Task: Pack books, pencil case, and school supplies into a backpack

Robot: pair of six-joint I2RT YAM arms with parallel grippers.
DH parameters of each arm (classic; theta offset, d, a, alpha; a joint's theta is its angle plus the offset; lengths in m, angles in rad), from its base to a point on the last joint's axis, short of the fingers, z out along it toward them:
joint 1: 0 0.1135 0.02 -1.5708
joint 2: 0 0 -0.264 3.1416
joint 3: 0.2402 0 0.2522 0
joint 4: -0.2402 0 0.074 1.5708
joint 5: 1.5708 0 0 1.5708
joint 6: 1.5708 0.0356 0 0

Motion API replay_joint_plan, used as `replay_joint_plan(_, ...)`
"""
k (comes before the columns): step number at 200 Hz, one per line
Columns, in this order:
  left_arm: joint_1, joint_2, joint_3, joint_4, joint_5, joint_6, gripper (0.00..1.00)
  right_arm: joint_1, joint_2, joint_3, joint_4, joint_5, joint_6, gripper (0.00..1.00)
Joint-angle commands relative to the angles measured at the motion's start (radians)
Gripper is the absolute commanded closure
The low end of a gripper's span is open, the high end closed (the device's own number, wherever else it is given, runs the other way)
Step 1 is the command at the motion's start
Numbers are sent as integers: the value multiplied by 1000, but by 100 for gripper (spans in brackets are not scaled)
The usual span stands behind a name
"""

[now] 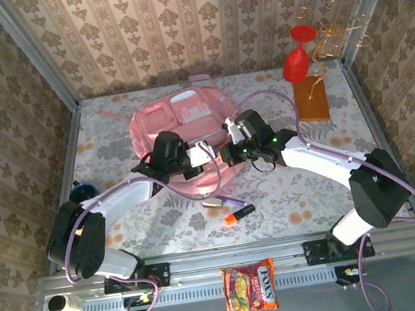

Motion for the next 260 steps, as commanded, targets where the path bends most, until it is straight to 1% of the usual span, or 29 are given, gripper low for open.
replay_joint_plan(1,50,-66,-45,43,54,-27,100,-36,-22,25,-83,159,-24,100)
replay_joint_plan(27,85,-112,-94,118,118,-76,100,-75,19,66,-155,244,-40,100)
replay_joint_plan(64,145,-191,-192,284,210,-167,100,-141,67,109,-149,250,-52,100)
replay_joint_plan(71,146,-200,-206,310,214,-184,100,-143,74,117,-133,236,-57,100)
replay_joint_plan(73,166,-201,-208,313,214,-187,100,-144,75,119,-126,230,-58,100)
replay_joint_plan(77,178,-202,-213,319,212,-191,100,-142,77,123,-114,215,-60,100)
replay_joint_plan(89,186,-197,-215,302,187,-181,100,-137,78,128,-75,150,-57,100)
replay_joint_plan(104,186,-184,-201,251,157,-165,85,-110,69,123,-33,100,-71,100)
replay_joint_plan(115,183,-171,-190,225,164,-174,79,-83,57,116,-10,85,-87,100)
replay_joint_plan(136,177,-153,-181,224,194,-198,80,-68,51,94,14,20,-99,100)
replay_joint_plan(146,173,-149,-179,224,199,-198,82,-76,50,79,16,-6,-125,100)
replay_joint_plan(153,172,-148,-179,223,204,-197,85,-88,52,70,16,-52,-151,92)
replay_joint_plan(161,173,-147,-178,221,206,-194,87,-106,58,66,13,-125,-180,80)
replay_joint_plan(167,174,-147,-177,218,209,-194,89,-119,67,68,4,-170,-198,73)
replay_joint_plan(178,174,-148,-176,213,213,-194,91,-134,89,84,-30,-220,-243,65)
replay_joint_plan(188,173,-147,-174,212,217,-194,91,-135,112,107,-71,-229,-289,60)
replay_joint_plan(199,172,-147,-172,208,219,-195,92,-136,138,122,-94,-250,-325,56)
replay_joint_plan(211,171,-147,-170,204,219,-193,92,-135,163,133,-95,-272,-339,55)
replay_joint_plan(237,170,-147,-168,202,219,-197,91,-136,202,141,-66,-340,-328,55)
replay_joint_plan(260,168,-147,-167,199,219,-195,91,-131,216,137,-57,-343,-328,57)
